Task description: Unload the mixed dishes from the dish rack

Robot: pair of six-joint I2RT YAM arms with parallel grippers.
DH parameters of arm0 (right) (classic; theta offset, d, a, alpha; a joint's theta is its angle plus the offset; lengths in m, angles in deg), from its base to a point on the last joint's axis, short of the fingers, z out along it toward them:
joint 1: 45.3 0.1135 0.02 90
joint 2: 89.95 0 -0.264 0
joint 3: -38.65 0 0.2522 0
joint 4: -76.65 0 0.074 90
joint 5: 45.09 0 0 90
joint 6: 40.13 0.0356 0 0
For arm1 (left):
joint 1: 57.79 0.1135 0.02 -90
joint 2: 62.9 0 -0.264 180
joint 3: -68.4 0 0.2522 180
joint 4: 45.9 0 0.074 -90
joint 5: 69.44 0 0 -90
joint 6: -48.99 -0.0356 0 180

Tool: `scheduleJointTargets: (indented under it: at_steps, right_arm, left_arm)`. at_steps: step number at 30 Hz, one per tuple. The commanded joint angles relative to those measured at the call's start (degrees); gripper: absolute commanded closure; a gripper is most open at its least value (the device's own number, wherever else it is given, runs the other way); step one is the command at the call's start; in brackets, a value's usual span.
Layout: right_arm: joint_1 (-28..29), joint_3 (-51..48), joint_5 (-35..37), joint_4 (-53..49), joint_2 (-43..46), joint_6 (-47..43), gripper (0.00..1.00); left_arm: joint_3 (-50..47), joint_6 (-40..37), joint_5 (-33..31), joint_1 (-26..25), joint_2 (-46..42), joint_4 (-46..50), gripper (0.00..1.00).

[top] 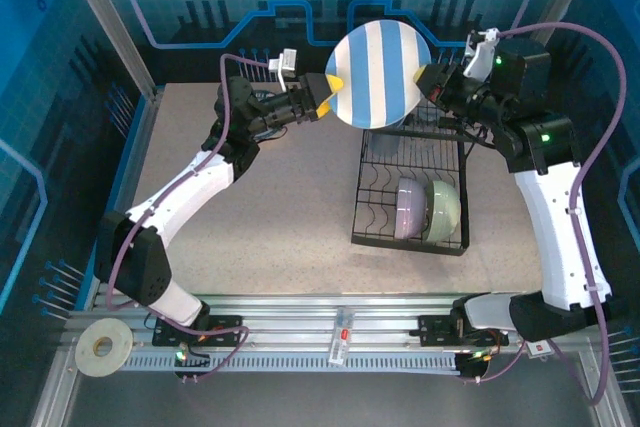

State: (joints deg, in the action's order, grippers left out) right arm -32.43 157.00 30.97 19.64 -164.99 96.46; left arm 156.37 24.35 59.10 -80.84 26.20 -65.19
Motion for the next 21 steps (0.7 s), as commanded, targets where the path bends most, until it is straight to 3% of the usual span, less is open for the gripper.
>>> scheduleJointTargets:
  at_steps: [1,12,21]
  right_arm:
    - [0.67,-0.71,-0.17,4.66,2.75,1.38,1.0]
    - [0.76,-2.48,-0.03,6.84,2.14,2.31,1.0]
    - [0.78,-1.12,-1.32,8.09,-0.39,2.73,1.0]
  left_arm:
    - [1.86,2.12,-0.3,0.81,1.38,-3.41,0.21]
    - [1.94,6.02,1.6,1.8,2.66,-6.52,0.57]
    - [1.81,7.95,2.36,1.97,3.01,-9.39,0.64]
